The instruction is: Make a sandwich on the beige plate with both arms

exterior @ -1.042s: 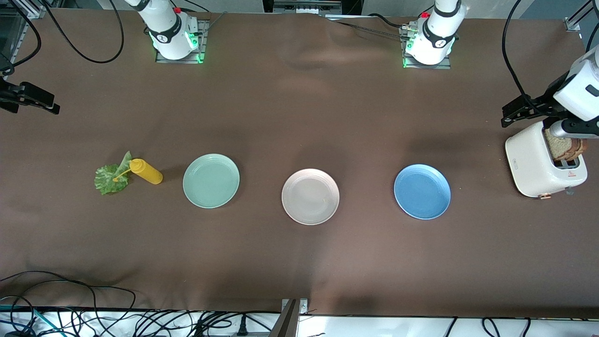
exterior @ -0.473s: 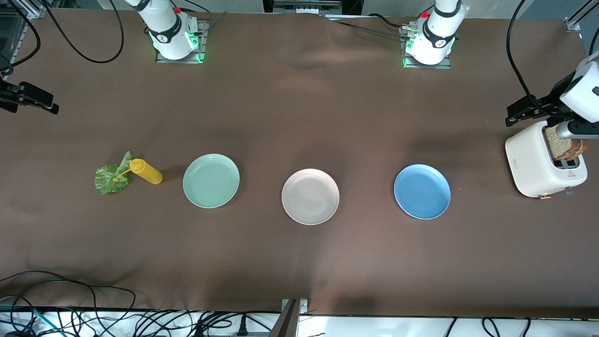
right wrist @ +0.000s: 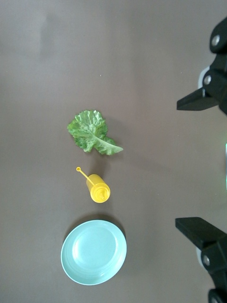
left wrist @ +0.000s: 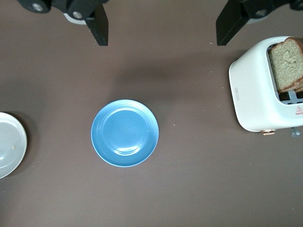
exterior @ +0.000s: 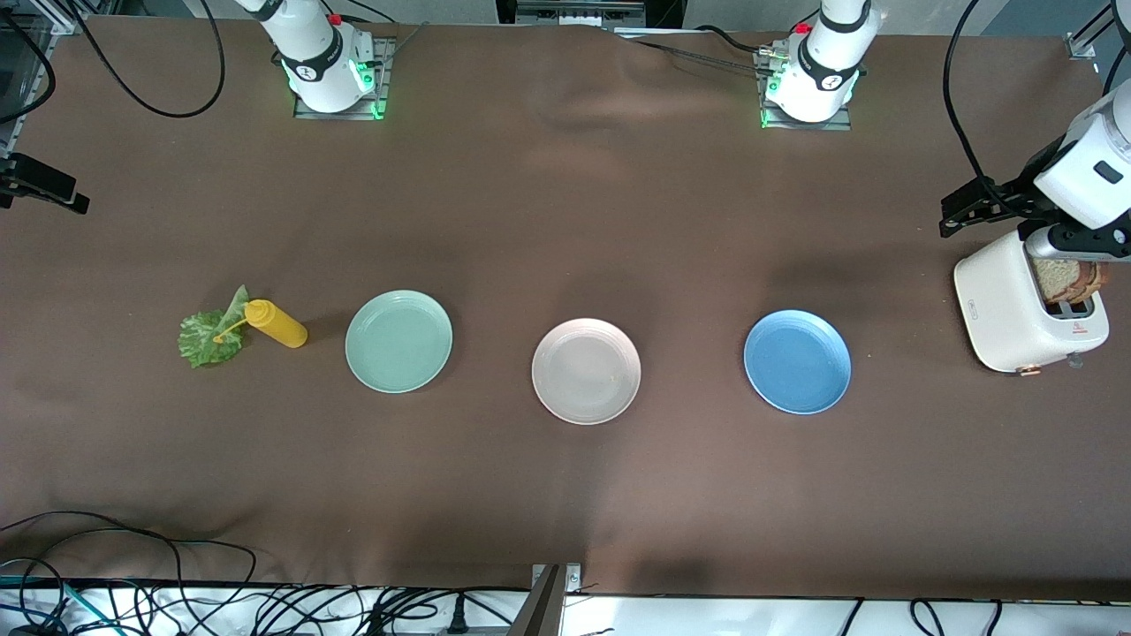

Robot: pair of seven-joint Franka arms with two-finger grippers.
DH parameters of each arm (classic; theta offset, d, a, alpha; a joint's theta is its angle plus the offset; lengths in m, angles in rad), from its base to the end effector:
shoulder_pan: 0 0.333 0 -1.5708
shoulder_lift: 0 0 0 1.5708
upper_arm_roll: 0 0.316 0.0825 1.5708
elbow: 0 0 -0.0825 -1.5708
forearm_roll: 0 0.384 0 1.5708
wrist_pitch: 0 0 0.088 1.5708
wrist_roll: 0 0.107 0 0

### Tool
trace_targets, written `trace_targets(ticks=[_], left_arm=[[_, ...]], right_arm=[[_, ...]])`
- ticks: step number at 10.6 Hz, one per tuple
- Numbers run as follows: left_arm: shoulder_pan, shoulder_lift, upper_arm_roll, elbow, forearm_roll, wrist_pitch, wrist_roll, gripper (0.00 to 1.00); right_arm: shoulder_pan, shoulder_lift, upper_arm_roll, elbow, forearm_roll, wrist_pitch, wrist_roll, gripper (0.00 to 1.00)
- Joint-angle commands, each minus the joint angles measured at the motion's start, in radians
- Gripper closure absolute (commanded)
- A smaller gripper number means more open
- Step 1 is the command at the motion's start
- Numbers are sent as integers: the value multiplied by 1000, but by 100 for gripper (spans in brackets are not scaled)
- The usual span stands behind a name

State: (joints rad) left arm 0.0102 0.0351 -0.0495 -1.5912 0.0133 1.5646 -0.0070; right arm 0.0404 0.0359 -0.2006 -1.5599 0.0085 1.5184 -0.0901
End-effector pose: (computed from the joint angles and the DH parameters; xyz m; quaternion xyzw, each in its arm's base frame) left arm 0.5624 -0.0202 0.5948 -0.9994 0.0163 0.0307 0.0065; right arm 0.5523 -0.0862 0.6056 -0.9987 0.0350 0.0379 0.0055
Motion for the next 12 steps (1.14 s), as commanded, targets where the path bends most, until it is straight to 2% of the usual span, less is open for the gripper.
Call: trace_targets(ticks=[1, 12], left_arm=[[-4, 3, 5, 19, -19, -11, 16, 0], [5, 5, 7, 14, -33, -11, 18, 0]], right_arm=[[-4, 5, 1, 23, 21, -24, -5, 0], [1, 10, 3, 18, 24, -23, -5, 0]])
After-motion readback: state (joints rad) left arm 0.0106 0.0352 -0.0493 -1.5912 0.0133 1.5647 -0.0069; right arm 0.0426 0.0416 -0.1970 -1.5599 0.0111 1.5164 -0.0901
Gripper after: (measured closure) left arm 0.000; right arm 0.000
